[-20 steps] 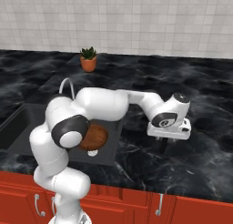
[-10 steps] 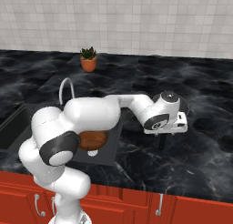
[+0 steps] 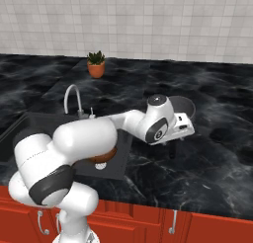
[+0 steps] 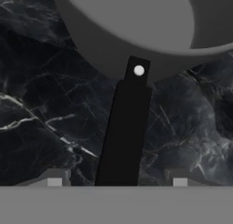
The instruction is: Place the saucepan in the left basin and the bowl in the right basin of the sink.
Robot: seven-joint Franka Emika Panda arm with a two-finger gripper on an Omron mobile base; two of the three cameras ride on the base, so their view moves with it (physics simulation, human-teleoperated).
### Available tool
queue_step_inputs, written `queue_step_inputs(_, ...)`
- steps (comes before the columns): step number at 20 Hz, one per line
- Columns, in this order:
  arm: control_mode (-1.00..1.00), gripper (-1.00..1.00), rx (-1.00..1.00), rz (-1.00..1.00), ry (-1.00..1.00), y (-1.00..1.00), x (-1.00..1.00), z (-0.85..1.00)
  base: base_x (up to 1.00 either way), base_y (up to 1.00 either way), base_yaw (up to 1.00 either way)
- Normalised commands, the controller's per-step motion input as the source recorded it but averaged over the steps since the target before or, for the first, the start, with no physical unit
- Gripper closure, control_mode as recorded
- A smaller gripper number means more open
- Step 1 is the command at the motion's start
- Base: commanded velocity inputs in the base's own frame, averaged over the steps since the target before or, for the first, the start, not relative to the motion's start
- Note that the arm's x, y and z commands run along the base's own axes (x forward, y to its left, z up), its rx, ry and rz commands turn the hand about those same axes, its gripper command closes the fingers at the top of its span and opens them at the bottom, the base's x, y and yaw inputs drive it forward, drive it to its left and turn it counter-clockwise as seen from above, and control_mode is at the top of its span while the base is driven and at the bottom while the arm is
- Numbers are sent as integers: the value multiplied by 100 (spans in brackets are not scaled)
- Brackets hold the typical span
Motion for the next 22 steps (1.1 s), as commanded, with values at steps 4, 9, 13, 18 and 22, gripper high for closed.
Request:
queue_step_inputs(4,-100,100,-9,1,0,7,-5,31,0,0,0)
queue_step_inputs(9,-100,100,-1,3,0,7,-8,28,0,0,0)
queue_step_inputs(13,-100,100,0,3,0,6,-11,26,0,0,0)
queue_step_inputs(18,-100,100,0,4,5,8,-8,23,0,0,0)
queue_step_inputs(22,-100,100,0,4,17,12,-12,25,0,0,0)
